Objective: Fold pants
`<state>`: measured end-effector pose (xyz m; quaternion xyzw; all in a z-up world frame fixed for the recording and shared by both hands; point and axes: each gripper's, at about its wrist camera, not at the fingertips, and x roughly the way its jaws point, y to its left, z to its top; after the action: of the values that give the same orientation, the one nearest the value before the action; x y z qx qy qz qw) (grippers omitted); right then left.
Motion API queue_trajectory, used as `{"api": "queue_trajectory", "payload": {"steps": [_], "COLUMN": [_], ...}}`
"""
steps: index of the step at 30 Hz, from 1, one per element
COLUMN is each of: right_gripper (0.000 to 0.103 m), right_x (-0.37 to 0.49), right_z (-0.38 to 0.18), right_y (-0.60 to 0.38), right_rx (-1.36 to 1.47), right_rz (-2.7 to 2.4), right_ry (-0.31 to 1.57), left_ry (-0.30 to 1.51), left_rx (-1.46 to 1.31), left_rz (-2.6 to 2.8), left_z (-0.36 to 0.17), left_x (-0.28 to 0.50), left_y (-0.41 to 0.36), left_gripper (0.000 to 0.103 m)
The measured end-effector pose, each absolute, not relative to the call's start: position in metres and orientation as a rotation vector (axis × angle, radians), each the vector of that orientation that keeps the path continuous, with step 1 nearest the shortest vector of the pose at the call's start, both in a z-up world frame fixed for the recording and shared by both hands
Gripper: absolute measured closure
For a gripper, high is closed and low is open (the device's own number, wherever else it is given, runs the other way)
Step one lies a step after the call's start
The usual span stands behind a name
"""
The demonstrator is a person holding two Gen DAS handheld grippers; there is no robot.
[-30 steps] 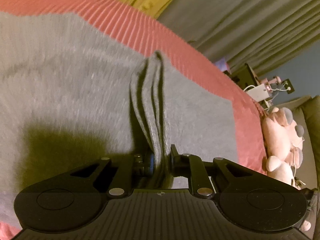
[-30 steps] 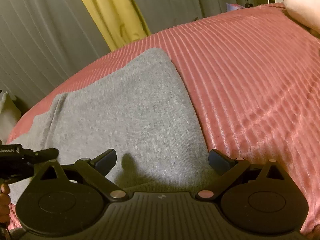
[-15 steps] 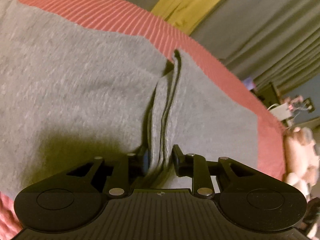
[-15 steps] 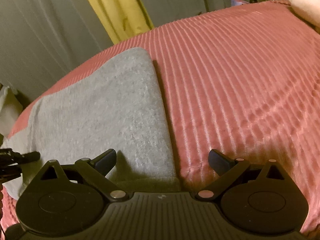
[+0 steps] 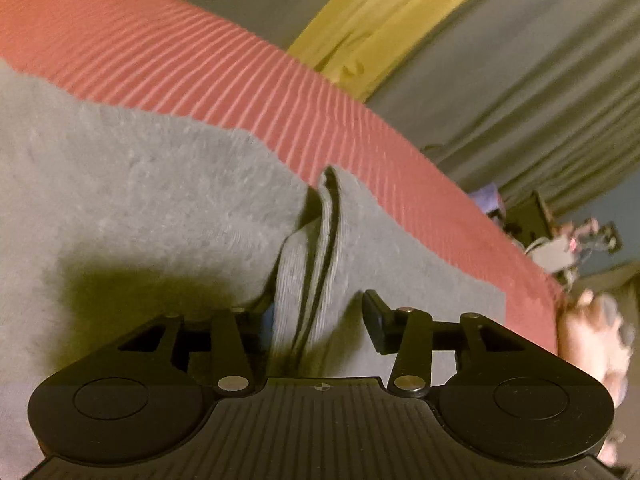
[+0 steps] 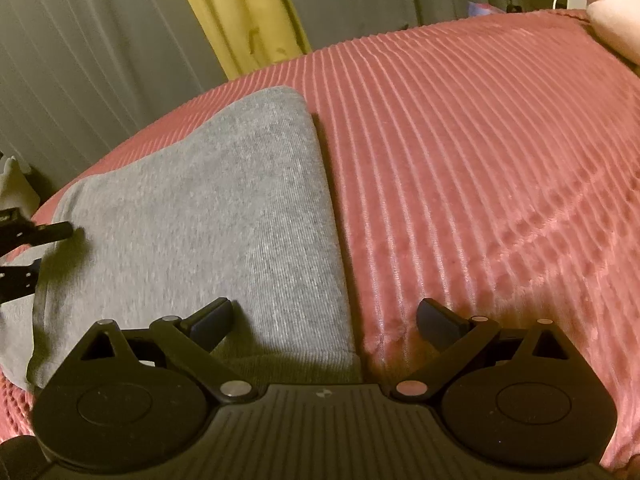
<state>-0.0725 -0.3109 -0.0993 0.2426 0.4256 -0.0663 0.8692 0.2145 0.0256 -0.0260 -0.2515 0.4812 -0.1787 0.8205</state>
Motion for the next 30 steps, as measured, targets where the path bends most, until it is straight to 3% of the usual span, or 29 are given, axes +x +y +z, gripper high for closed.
{"api": "queue_trajectory", "payload": {"steps": [1,3,8,11,14,15,18,24,30], "right_gripper": [0.004,0.004,0.004,0.004,0.004,0.004,0.004,0.004,0.004], "right_x": [-0.072,-0.071,-0.07,-0.071,-0.07,-0.07,-0.071,-0.077,-0.113], "right_z": [-0.1,-0.101,-0.101,-0.102,-0.102,-0.102,-0.102,-0.095,-0.081], "right_y": [-0.31,-0.309,-0.307,-0.309,-0.308,-0.308,-0.308,-0.314,-0.33], "right_rx": [0.503,0.491,0.485,0.493,0.488,0.486,0.49,0.541,0.934], "right_rz": [-0.14,-0.141,-0.139,-0.137,-0.137,-0.137,-0.136,-0.118,-0.033], "right_ry": [0.893,0.895,0.895,0.892,0.896,0.896,0.894,0.848,0.786], "left_ry": [1.01,0.964,0.741,0.716,0.806,0.83,0.832,0.918,0.898], "left_rx": [-0.568,-0.587,-0.528,-0.492,-0.509,-0.54,-0.53,-0.29,-0.187], "left_rz": [-0.382,-0.388,-0.421,-0.212,-0.111,-0.153,-0.288,-0.398,-0.389], "left_z": [-0.028,-0.026,-0.003,-0.006,-0.01,-0.009,0.001,-0.015,-0.024], "left_x": [0.214,0.209,0.179,0.173,0.174,0.17,0.141,0.082,0.063], "left_y": [0.028,0.03,0.038,0.052,0.069,0.072,0.06,0.005,-0.014], "left_gripper": [0.07,0.082,0.087,0.09,0.074,0.063,0.05,0.045,0.044]}}
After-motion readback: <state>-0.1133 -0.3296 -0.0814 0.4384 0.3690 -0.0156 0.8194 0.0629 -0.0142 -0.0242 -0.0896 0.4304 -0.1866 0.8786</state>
